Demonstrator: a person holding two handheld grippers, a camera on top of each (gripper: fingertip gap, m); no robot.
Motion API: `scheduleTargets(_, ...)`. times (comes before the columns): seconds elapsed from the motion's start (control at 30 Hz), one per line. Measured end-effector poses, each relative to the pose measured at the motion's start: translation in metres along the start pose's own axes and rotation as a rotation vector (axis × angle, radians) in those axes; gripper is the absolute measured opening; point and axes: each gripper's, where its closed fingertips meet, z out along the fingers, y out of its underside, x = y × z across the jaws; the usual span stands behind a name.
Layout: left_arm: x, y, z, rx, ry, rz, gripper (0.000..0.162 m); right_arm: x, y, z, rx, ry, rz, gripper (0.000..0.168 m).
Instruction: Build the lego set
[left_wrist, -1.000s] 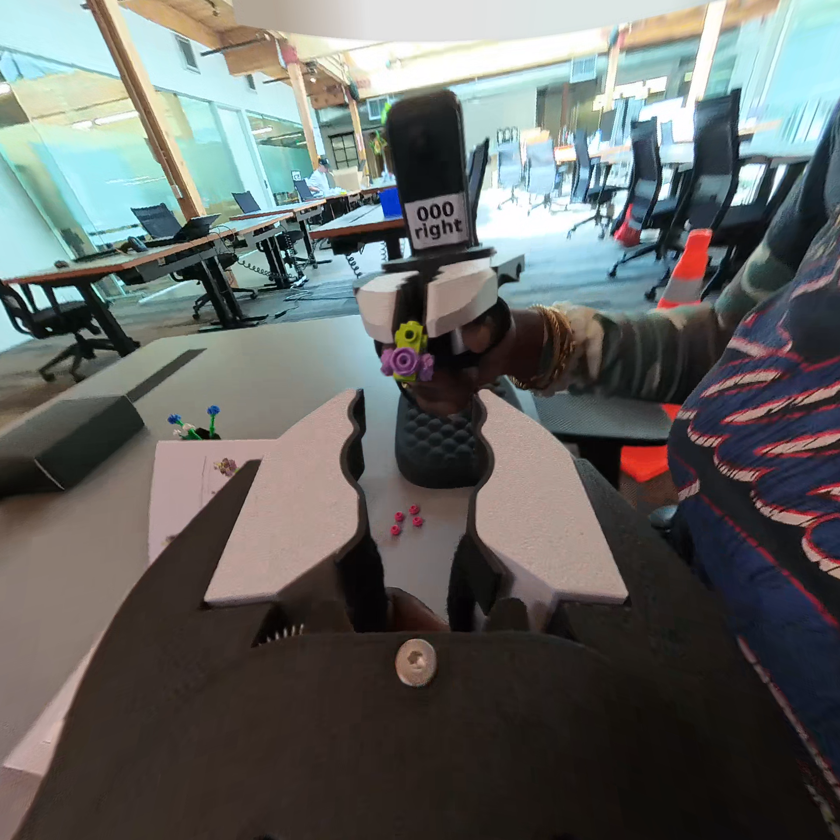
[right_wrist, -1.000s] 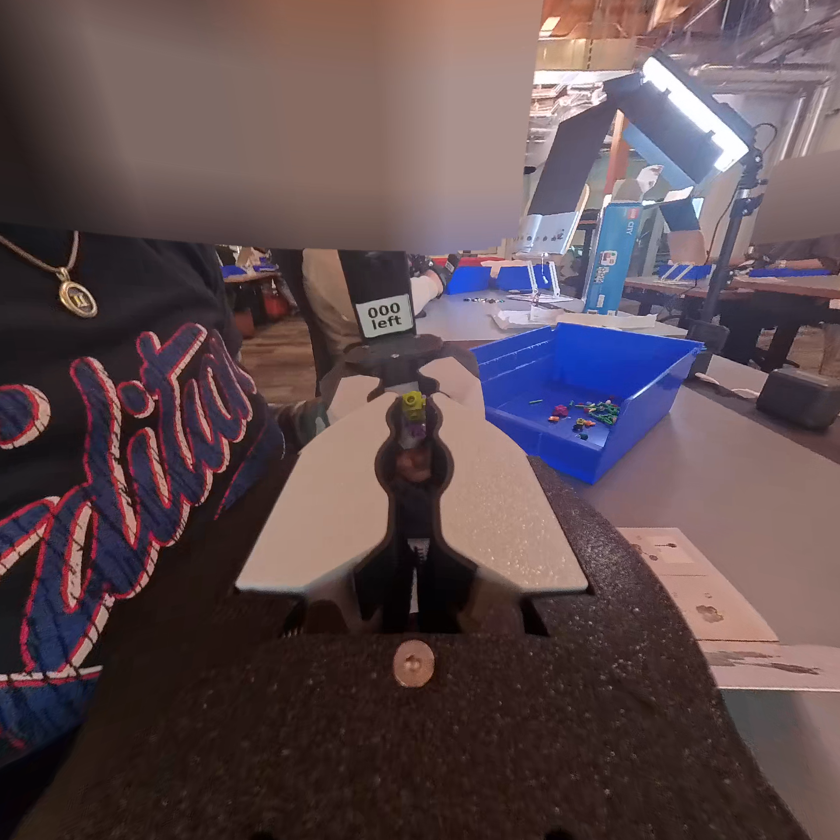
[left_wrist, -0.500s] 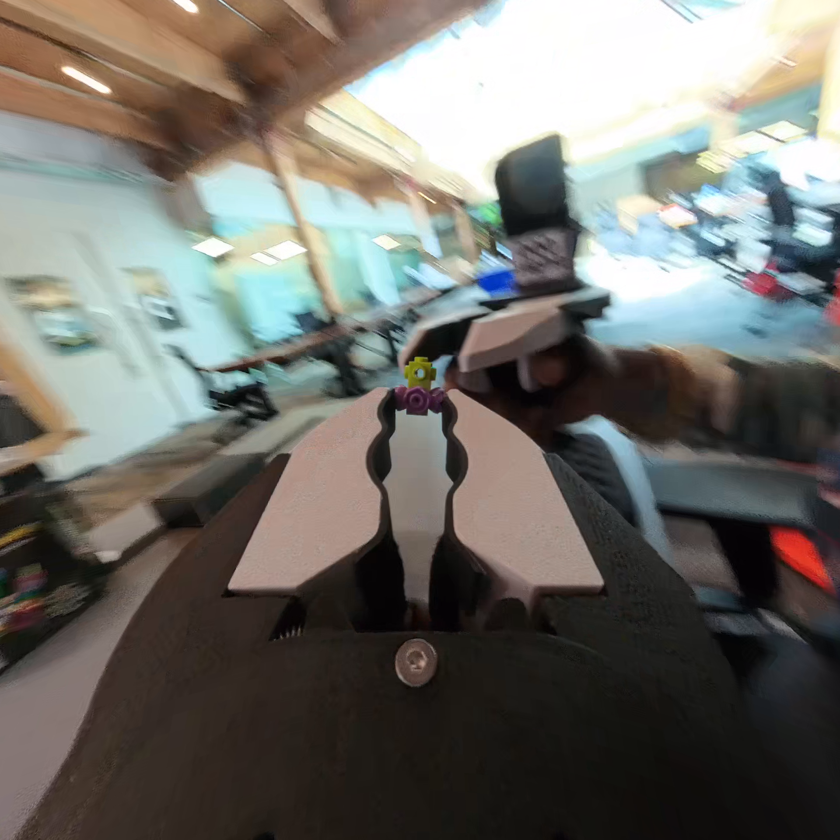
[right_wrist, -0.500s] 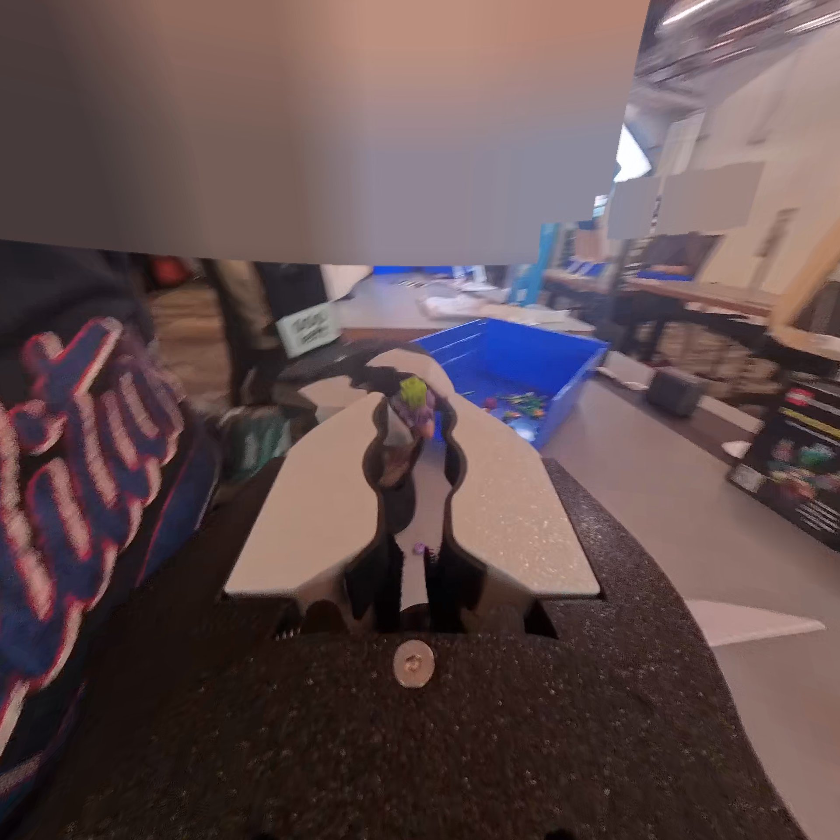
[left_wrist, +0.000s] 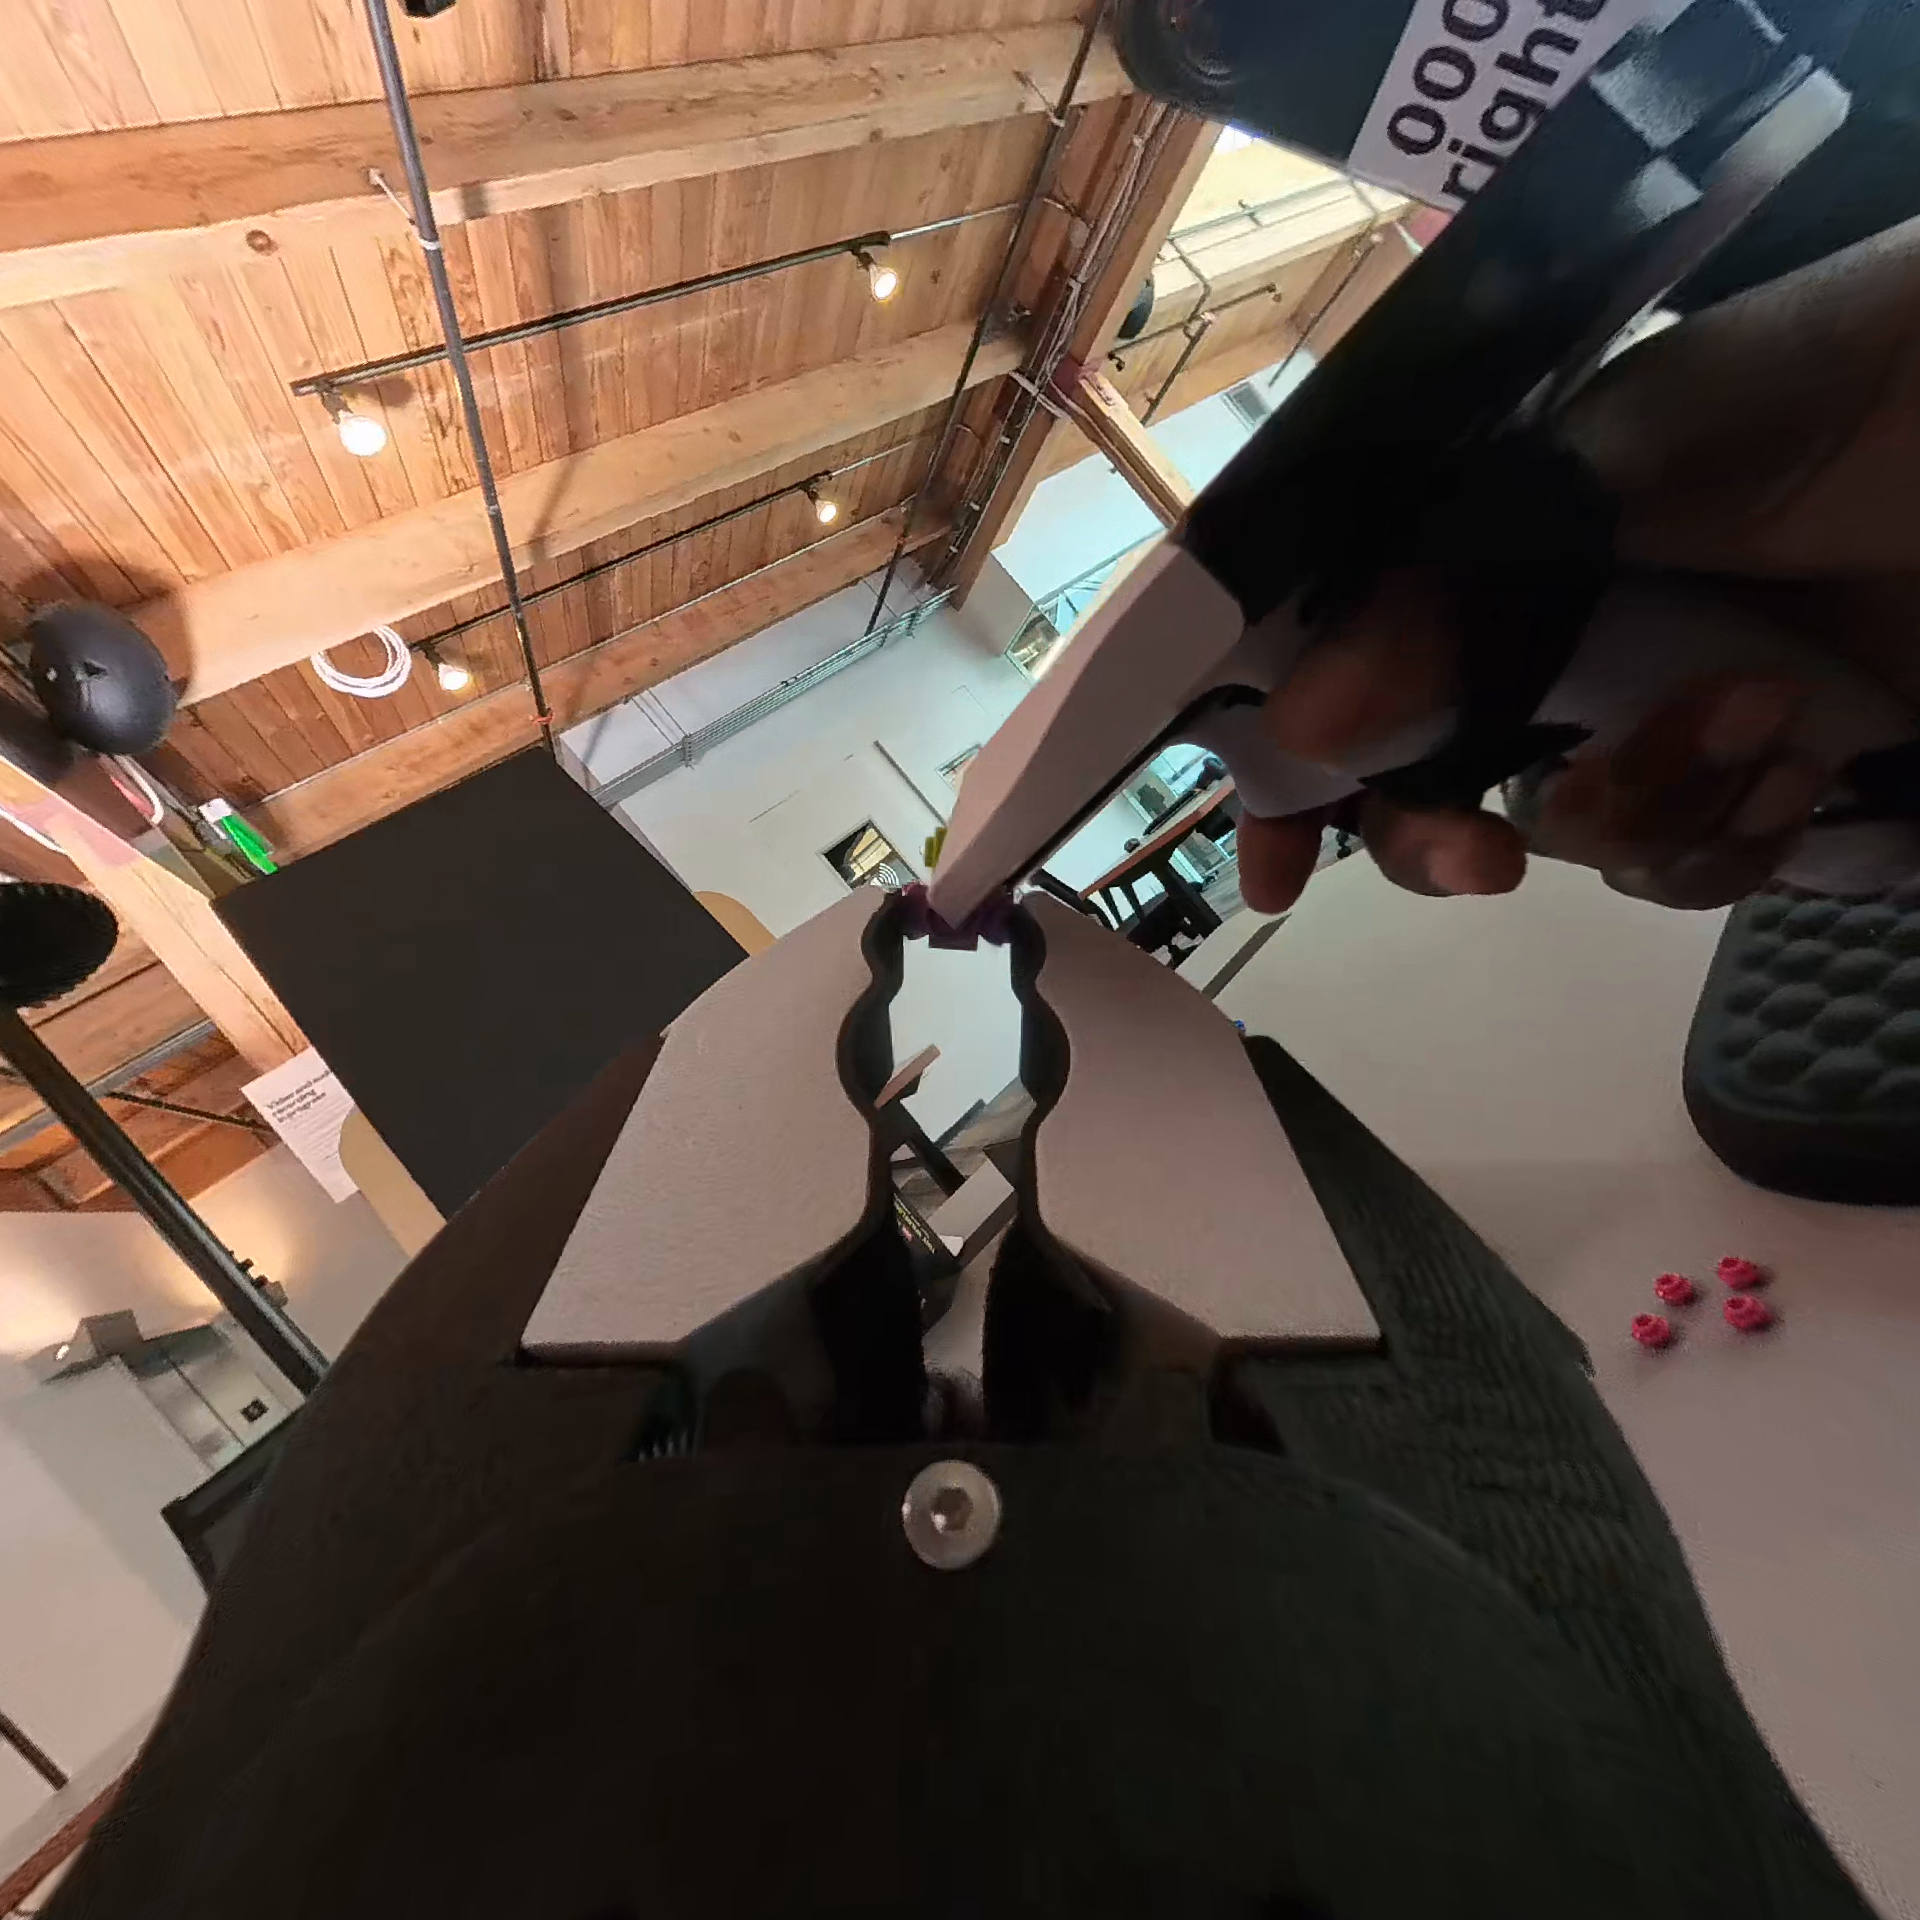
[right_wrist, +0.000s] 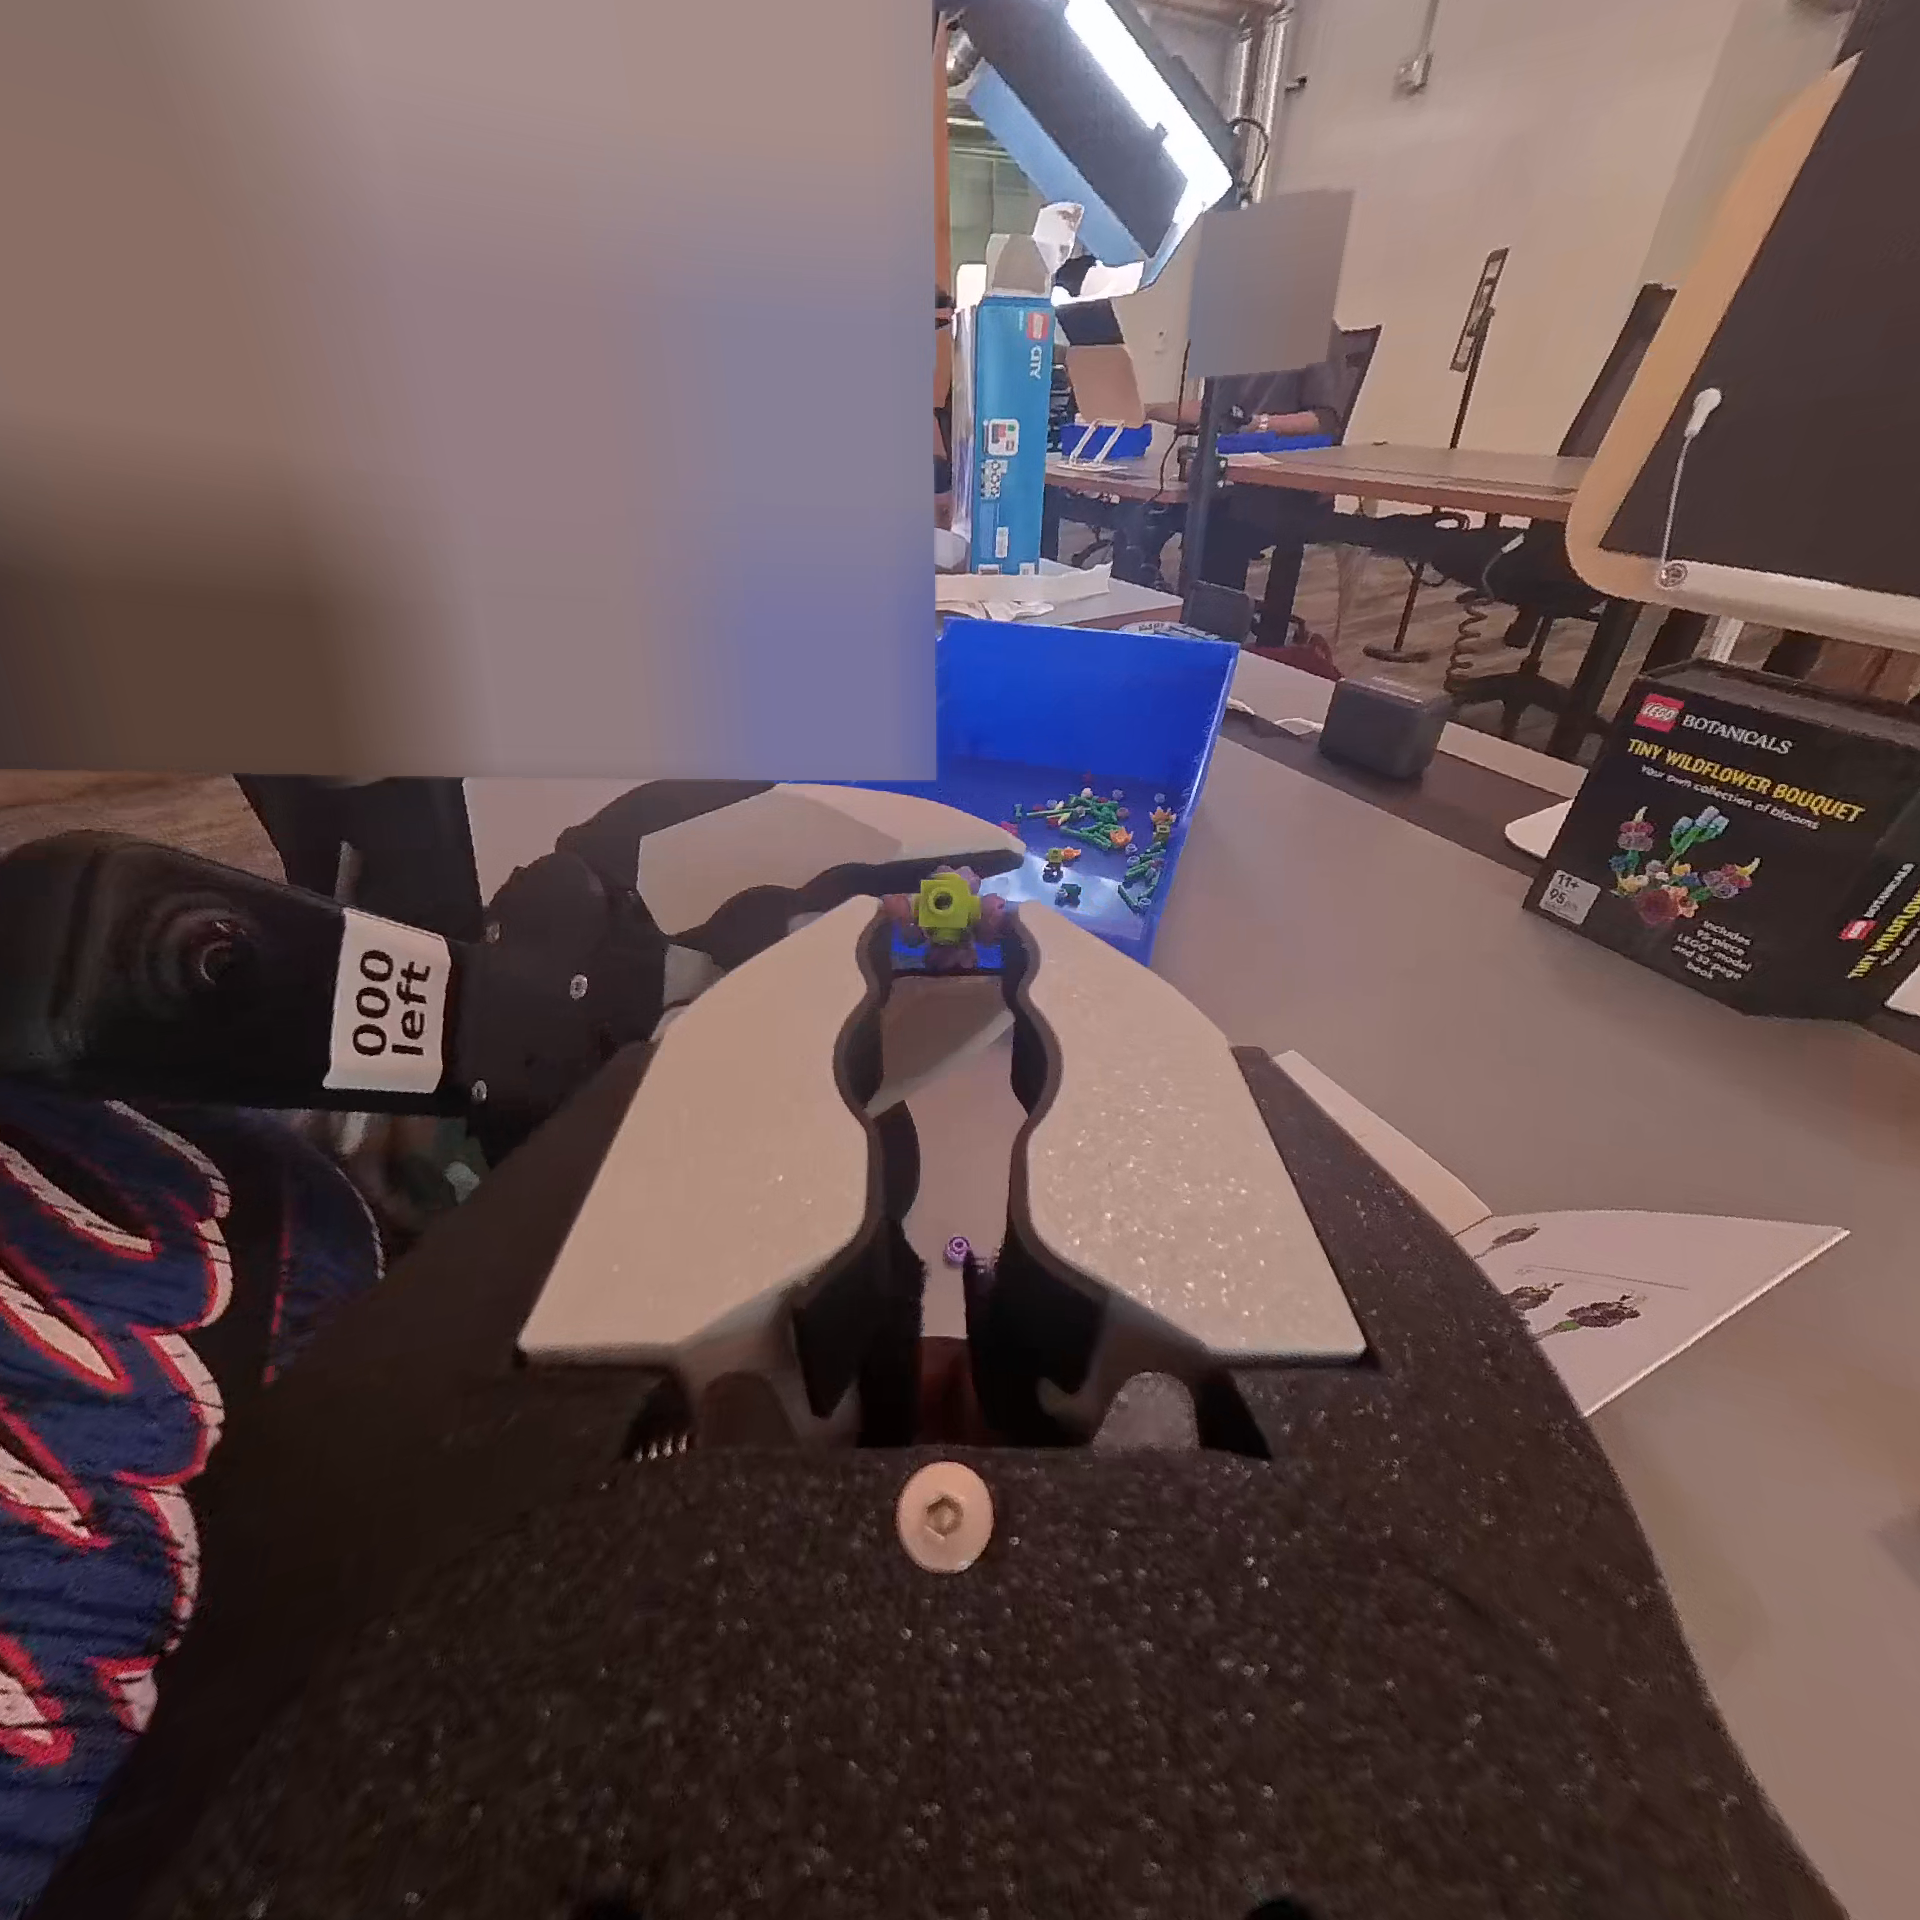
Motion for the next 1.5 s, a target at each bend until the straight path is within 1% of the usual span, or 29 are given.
scheduleTargets(0.17, 0.004, 0.004, -0.001, -0.024, 0.027, 0.001, 0.020, 0.003, 0.006, 0.000, -0.023, 0.029, -0.034, 0.018)
scheduleTargets(0.23, 0.005, 0.008, 0.001, -0.048, 0.029, -0.014, 0.031, 0.006, 0.008, 0.001, -0.053, 0.064, -0.062, 0.018)
scheduleTargets(0.27, 0.005, 0.010, 0.002, -0.058, 0.030, -0.017, 0.034, 0.008, 0.010, 0.001, -0.073, 0.082, -0.072, 0.018)
scheduleTargets(0.3, 0.007, 0.012, 0.002, -0.069, 0.043, -0.018, 0.033, 0.009, 0.011, 0.001, -0.090, 0.099, -0.081, 0.018)
scheduleTargets(0.33, 0.009, 0.013, 0.003, -0.077, 0.064, -0.023, 0.024, 0.011, 0.012, 0.002, -0.105, 0.115, -0.091, 0.018)
scheduleTargets(0.37, 0.010, 0.014, 0.003, -0.083, 0.076, -0.035, 0.020, 0.012, 0.014, 0.002, -0.119, 0.127, -0.100, 0.019)
scheduleTargets(0.43, 0.011, 0.017, 0.004, -0.093, 0.106, -0.106, 0.019, 0.014, 0.014, 0.002, -0.118, 0.145, -0.109, 0.019)
scheduleTargets(0.47, 0.011, 0.017, 0.004, -0.095, 0.122, -0.169, 0.019, 0.014, 0.012, 0.002, -0.094, 0.142, -0.108, 0.019)
scheduleTargets(0.53, 0.008, 0.023, 0.006, -0.111, 0.145, -0.349, 0.020, 0.020, 0.005, -0.006, -0.032, 0.135, -0.050, 0.036)
scheduleTargets(0.57, 0.005, 0.027, 0.006, -0.117, 0.162, -0.467, 0.020, 0.027, 0.004, -0.013, -0.025, 0.132, -0.006, 0.038)
scheduleTargets(0.63, -0.006, 0.038, 0.005, -0.110, 0.183, -0.729, 0.020, 0.043, 0.011, -0.033, -0.079, 0.117, 0.063, 0.032)
scheduleTargets(0.7, -0.010, 0.051, 0.001, -0.113, 0.234, -0.952, 0.020, 0.057, 0.041, -0.052, -0.260, 0.116, 0.111, 0.031)
scheduleTargets(0.77, -0.009, 0.064, -0.003, -0.136, 0.258, -1.080, 0.020, 0.058, 0.082, -0.068, -0.486, 0.080, 0.155, 0.031)
scheduleTargets(0.8, -0.008, 0.068, -0.004, -0.141, 0.263, -1.134, 0.020, 0.055, 0.100, -0.073, -0.583, 0.054, 0.147, 0.026)
scheduleTargets(0.87, -0.003, 0.065, -0.005, -0.130, 0.300, -1.231, 0.019, 0.053, 0.125, -0.075, -0.700, 0.025, 0.091, 0.018)
scheduleTargets(0.93, 0.001, 0.067, -0.004, -0.143, 0.323, -1.301, 0.019, 0.048, 0.142, -0.071, -0.760, -0.031, 0.091, 0.014)
scheduleTargets(1.07, 0.005, 0.070, -0.004, -0.167, 0.357, -1.379, 0.019, 0.057, 0.161, -0.063, -0.834, -0.022, 0.036, 0.014)
scheduleTargets(1.23, 0.015, 0.072, -0.003, -0.216, 0.405, -1.382, 0.020, 0.058, 0.173, -0.057, -0.901, -0.045, -0.019, 0.011)
scheduleTargets(1.5, 0.016, 0.073, -0.004, -0.220, 0.417, -1.395, 0.020, 0.061, 0.176, -0.052, -0.900, -0.044, -0.025, 0.010)
